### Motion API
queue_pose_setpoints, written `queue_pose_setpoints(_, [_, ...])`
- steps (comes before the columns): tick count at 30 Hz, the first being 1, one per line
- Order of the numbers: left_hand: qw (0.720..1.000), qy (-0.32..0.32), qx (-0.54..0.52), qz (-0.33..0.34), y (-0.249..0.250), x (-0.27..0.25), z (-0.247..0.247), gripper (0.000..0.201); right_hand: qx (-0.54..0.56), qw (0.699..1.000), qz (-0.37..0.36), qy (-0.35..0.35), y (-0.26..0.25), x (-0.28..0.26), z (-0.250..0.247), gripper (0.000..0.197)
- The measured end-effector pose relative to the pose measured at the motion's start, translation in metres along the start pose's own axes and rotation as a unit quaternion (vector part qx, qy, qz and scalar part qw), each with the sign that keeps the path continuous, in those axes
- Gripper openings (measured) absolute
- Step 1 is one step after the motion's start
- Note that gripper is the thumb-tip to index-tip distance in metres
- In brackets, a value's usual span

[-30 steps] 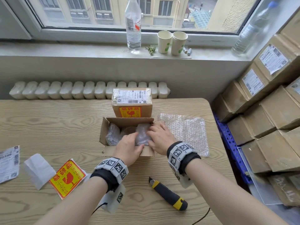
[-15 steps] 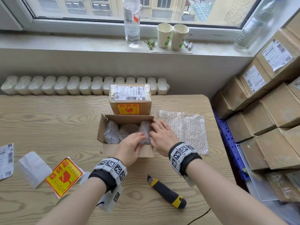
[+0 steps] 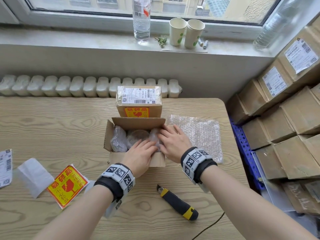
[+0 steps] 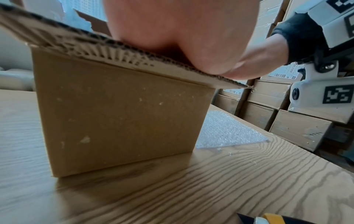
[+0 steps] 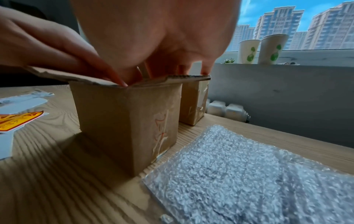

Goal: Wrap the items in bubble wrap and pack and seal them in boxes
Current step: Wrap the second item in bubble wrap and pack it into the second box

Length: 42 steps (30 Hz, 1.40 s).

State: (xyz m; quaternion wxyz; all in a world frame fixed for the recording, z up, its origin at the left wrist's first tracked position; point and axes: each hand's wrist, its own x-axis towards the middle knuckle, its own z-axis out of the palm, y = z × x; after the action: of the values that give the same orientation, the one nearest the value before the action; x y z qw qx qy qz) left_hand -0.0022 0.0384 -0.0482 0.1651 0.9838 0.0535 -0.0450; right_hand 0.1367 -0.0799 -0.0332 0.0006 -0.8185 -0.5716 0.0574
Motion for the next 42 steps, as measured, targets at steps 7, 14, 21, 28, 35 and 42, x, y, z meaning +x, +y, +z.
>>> queue_pose_setpoints(7, [0.985, 0.156, 0.014, -0.07, 0.001, -0.006, -0.009, 0.029, 0.006, 0.996, 0.034, -0.077, -0.008, 0.007, 0.006, 0.063])
queue_pose_setpoints(14, [0.936, 0.085, -0.078, -0.333, -0.021, -0.027, -0.025, 0.063, 0.212, 0.97, 0.082, -0.089, -0.014, 0.014, -0.005, 0.047])
queue_pose_setpoints(21, [0.972, -0.05, 0.001, -0.228, -0.036, -0.015, -0.034, 0.045, 0.274, 0.952, 0.106, -0.087, -0.011, 0.01, -0.009, 0.026])
queue_pose_setpoints(28, [0.961, -0.123, 0.05, -0.241, -0.049, -0.018, -0.039, 0.041, 0.156, 0.975, 0.079, -0.136, -0.014, 0.004, -0.014, 0.044])
queue_pose_setpoints(35, [0.971, -0.044, 0.071, -0.222, -0.046, -0.021, -0.038, 0.032, 0.172, 0.975, 0.092, -0.111, -0.016, 0.005, -0.02, 0.029])
queue_pose_setpoints(42, [0.958, 0.189, 0.026, -0.212, -0.058, -0.042, -0.042, 0.045, 0.254, 0.957, 0.133, 0.036, -0.012, -0.003, -0.027, 0.042])
